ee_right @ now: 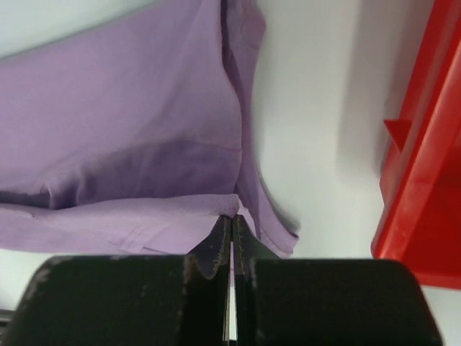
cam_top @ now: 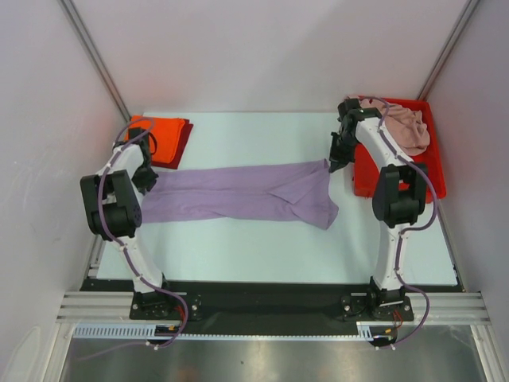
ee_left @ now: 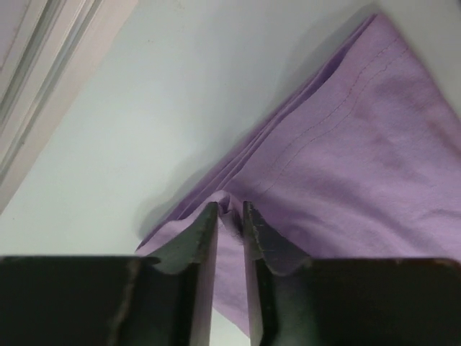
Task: Fold and stack the t-shirts
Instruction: Fold the tshirt
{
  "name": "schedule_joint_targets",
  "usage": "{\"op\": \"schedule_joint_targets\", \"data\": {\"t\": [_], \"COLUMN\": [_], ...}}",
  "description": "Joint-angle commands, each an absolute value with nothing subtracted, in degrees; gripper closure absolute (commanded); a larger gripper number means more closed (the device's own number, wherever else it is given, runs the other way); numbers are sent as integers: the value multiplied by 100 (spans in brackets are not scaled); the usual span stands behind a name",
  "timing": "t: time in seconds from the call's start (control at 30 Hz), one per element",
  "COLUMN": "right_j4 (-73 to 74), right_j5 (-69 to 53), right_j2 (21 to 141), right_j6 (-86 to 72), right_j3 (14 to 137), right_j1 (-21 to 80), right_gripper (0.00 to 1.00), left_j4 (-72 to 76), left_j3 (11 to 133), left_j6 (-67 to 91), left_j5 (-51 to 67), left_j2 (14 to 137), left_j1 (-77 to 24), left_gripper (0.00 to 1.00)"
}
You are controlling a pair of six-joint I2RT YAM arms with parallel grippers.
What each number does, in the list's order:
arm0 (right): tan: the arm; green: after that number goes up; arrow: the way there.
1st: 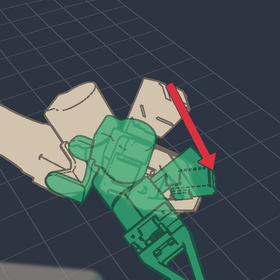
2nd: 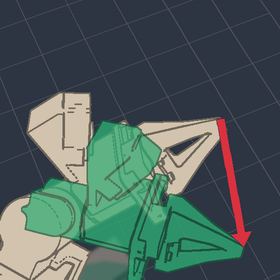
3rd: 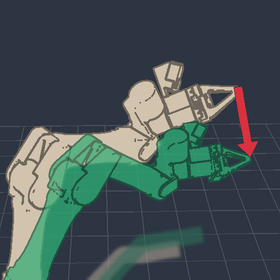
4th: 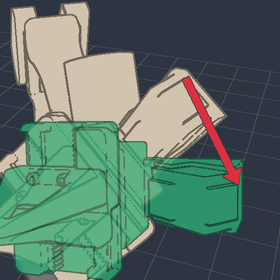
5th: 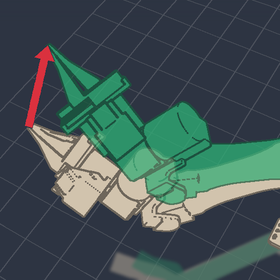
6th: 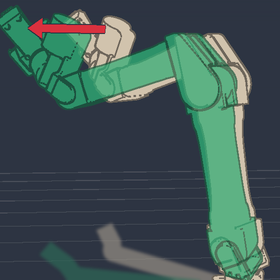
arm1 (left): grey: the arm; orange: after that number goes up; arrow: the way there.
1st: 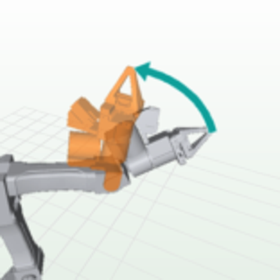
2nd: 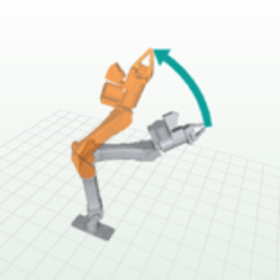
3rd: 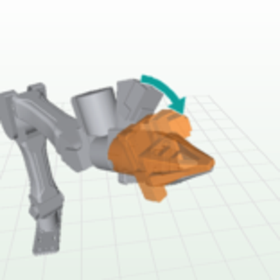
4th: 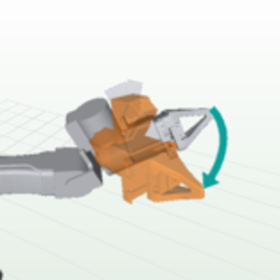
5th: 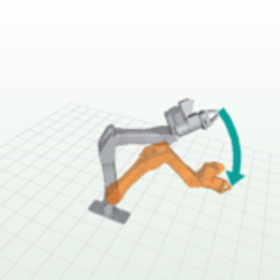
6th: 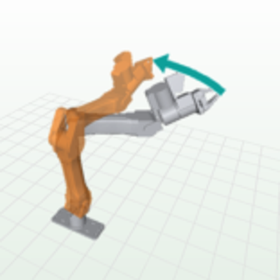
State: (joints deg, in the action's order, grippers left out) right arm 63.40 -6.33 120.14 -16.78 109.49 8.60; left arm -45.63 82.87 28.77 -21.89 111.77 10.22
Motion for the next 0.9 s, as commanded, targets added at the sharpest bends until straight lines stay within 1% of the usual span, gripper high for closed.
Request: {"op": "schedule_joint_targets", "data": {"t": [0.0,0.03,0.1,0.13,0.17,0.3,0.57,0.77,0.87], "right_j4": [6179,6153,6187,6240,6371,6530,6118,6003,6073], "right_j5": [-431,-422,-369,-352,-352,-404,-510,-597,-677], "right_j2": [12356,12488,12892,13024,13313,13658,13676,13957,14193], "right_j6": [-1582,-1599,-1608,-1600,-1591,-1573,-1599,-1565,-1494], "right_j3": [11451,11600,12144,12364,12845,13507,13298,13605,14034], "right_j1": [809,817,817,817,817,817,826,817,817], "right_gripper": [100,100,100,100,100,100,100,98,76], "left_j4": [-4614,-4614,-4693,-4780,-4781,-4851,-4720,-4720,-4755], "left_j3": [8639,8648,8692,8701,8666,8438,7594,7269,7207], "left_j6": [2839,2839,2830,2830,2787,2742,2812,2918,2927], "left_j5": [-2311,-2320,-2407,-2408,-2400,-2408,-2136,-1943,-1881], "left_j2": [11075,11031,10864,10794,10697,10100,9431,9141,9009], "left_j1": [941,932,897,879,870,861,844,844,844], "left_gripper": [71,63,54,47,46,40,41,43,43]}}
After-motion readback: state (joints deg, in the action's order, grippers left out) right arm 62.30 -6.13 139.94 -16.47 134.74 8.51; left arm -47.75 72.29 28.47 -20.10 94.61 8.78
